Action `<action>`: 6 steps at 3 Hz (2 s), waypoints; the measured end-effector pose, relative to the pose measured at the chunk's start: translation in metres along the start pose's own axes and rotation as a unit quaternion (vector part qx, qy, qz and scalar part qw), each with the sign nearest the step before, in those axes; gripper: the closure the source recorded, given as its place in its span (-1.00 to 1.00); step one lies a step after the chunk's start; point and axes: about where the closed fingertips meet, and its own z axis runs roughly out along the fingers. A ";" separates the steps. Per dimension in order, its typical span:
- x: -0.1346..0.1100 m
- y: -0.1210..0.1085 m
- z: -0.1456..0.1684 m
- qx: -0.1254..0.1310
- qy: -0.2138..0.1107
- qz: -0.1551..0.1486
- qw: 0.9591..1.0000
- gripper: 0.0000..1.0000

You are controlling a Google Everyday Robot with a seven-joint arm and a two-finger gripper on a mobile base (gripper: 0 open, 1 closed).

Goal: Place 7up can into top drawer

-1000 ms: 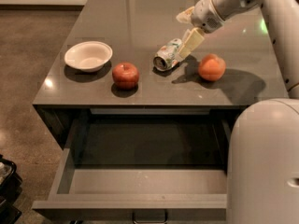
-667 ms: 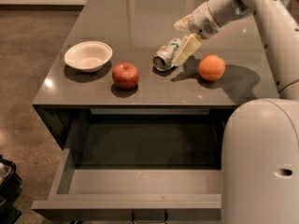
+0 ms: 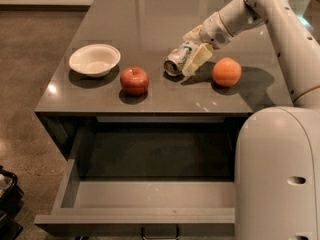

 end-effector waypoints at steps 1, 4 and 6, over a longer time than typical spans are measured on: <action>0.000 0.000 0.000 0.000 0.000 0.000 1.000 -0.33; 0.000 0.000 0.000 0.000 0.000 0.000 1.000 0.99; -0.026 0.006 -0.057 0.074 0.029 -0.006 0.997 1.00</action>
Offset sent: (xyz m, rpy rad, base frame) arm 0.0000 0.0000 0.0000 0.0000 0.0000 0.0000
